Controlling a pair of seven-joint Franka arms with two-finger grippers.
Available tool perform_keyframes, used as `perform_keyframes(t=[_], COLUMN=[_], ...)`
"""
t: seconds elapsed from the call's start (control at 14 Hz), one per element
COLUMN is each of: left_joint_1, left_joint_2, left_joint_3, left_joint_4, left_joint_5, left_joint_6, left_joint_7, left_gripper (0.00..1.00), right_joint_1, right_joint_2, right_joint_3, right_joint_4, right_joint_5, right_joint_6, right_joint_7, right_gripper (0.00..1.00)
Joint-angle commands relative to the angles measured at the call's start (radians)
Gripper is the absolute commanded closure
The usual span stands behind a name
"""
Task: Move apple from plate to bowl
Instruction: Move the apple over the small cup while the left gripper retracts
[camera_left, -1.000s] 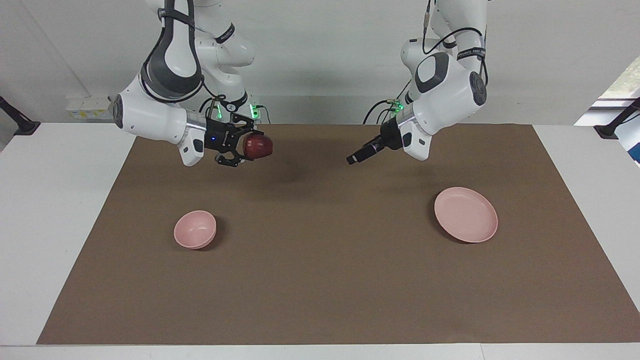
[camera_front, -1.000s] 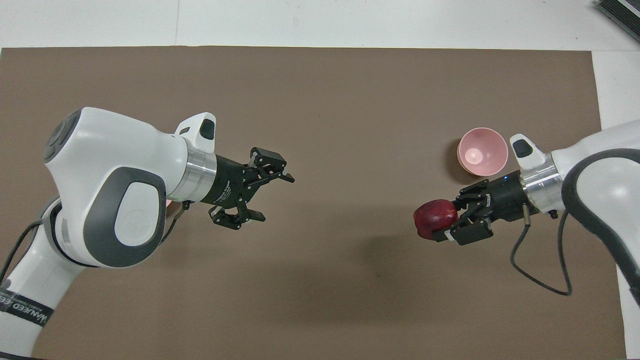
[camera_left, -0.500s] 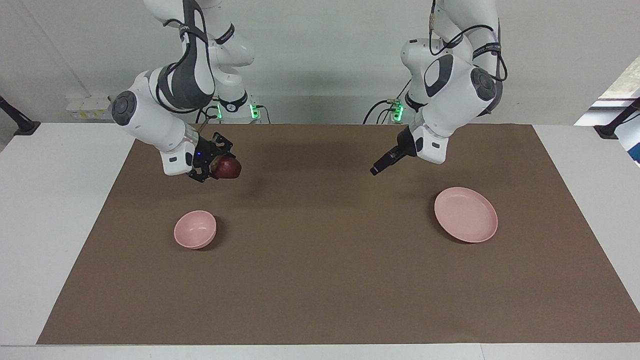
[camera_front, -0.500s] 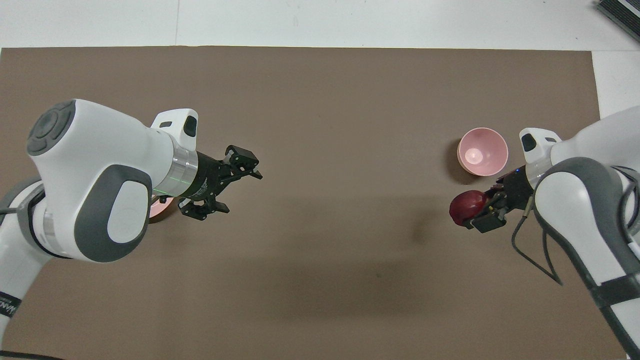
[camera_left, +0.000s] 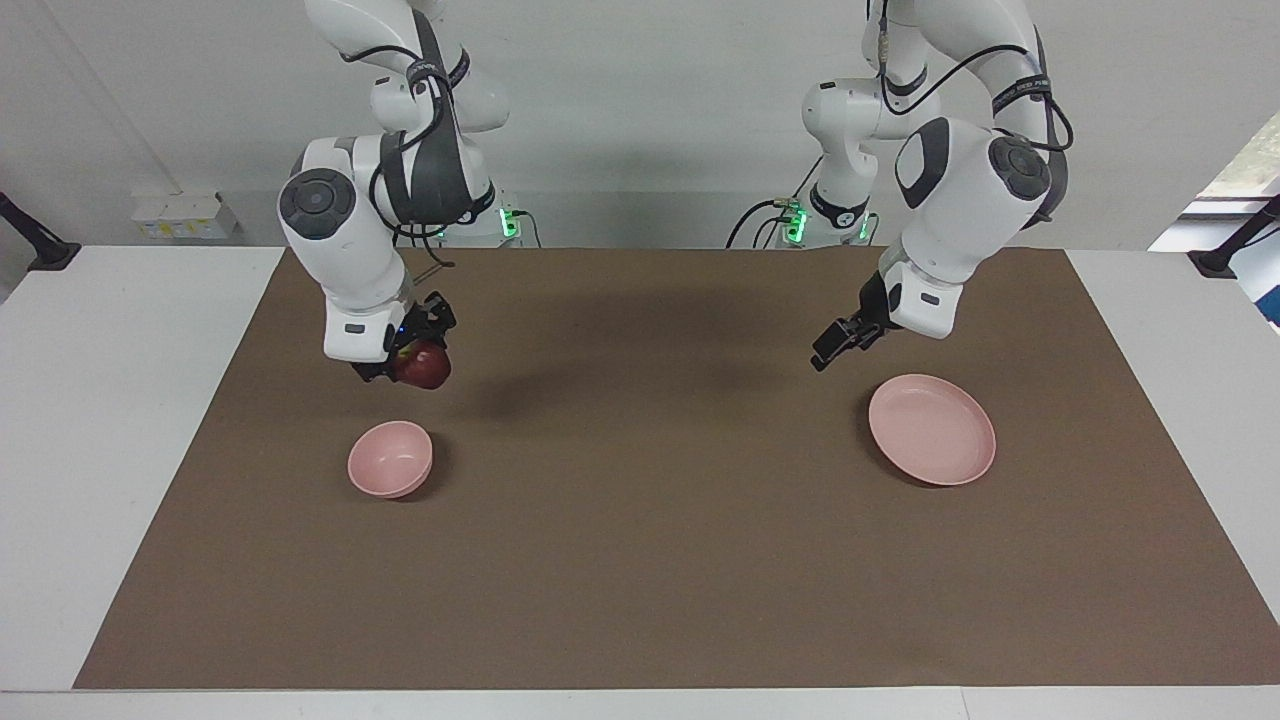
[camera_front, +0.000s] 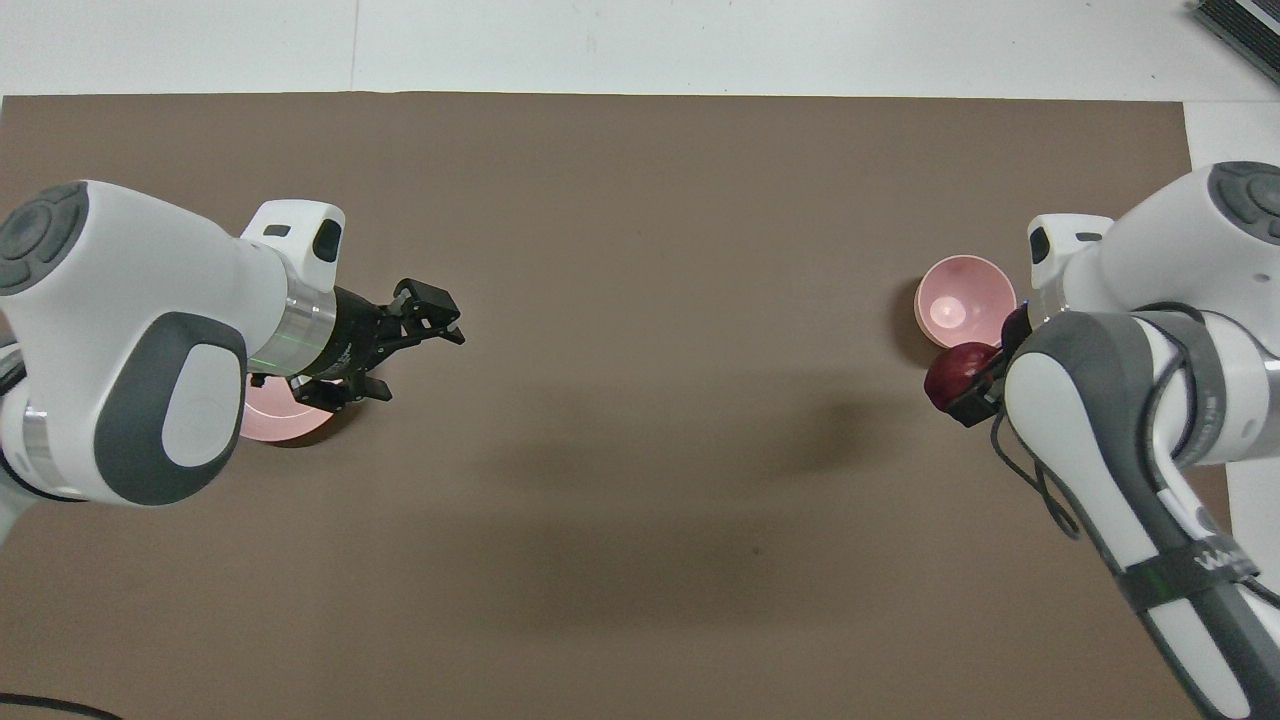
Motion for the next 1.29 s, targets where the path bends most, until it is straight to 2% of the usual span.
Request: perform_keyframes(t=[0.0,0.21,0.36,0.57,0.71,0.93,1.07,1.14,1.21], left_joint_1=[0.034,0.098,0.135,0.153,0.173,0.189,0.192,0.193,0.196], left_joint_2=[0.016,0.022,0.021,0.014,0.008,0.004,0.005,0.004,0.004], left_joint_3=[-0.008,-0.008,-0.008,-0.007,-0.007,-0.005,-0.007,-0.007,-0.007], left_joint_4=[0.033,0.097,0.126,0.197,0.257,0.263,0.263,0.263,0.263], left_joint_5=[0.091,0.135,0.146,0.209,0.212,0.194,0.190,0.189,0.184], left_joint_6=[-0.034,-0.118,-0.156,-0.257,-0.337,-0.341,-0.327,-0.327,-0.327], left_joint_7=[0.106,0.303,0.419,0.550,0.575,0.562,0.560,0.563,0.575], left_gripper=[0.00,0.00,0.00,0.00,0.00,0.00,0.00,0.00,0.00], right_joint_1=[-0.026,-0.043,-0.046,-0.046,-0.044,-0.037,-0.034,-0.041,-0.041], right_joint_2=[0.031,0.045,0.068,0.119,0.174,0.220,0.219,0.220,0.219], right_joint_3=[0.005,-0.002,0.001,0.001,0.001,0.001,0.001,0.001,0.001], right_joint_4=[0.026,0.026,0.026,0.027,0.027,0.029,0.027,0.027,0.027], right_joint_5=[-0.090,-0.121,-0.196,-0.219,-0.244,-0.264,-0.270,-0.277,-0.290], right_joint_6=[0.076,0.138,0.150,0.217,0.274,0.316,0.311,0.316,0.317], right_joint_7=[0.105,0.186,0.194,0.221,0.223,0.237,0.237,0.235,0.235], right_gripper=[0.79,0.80,0.80,0.80,0.80,0.80,0.79,0.65,0.31])
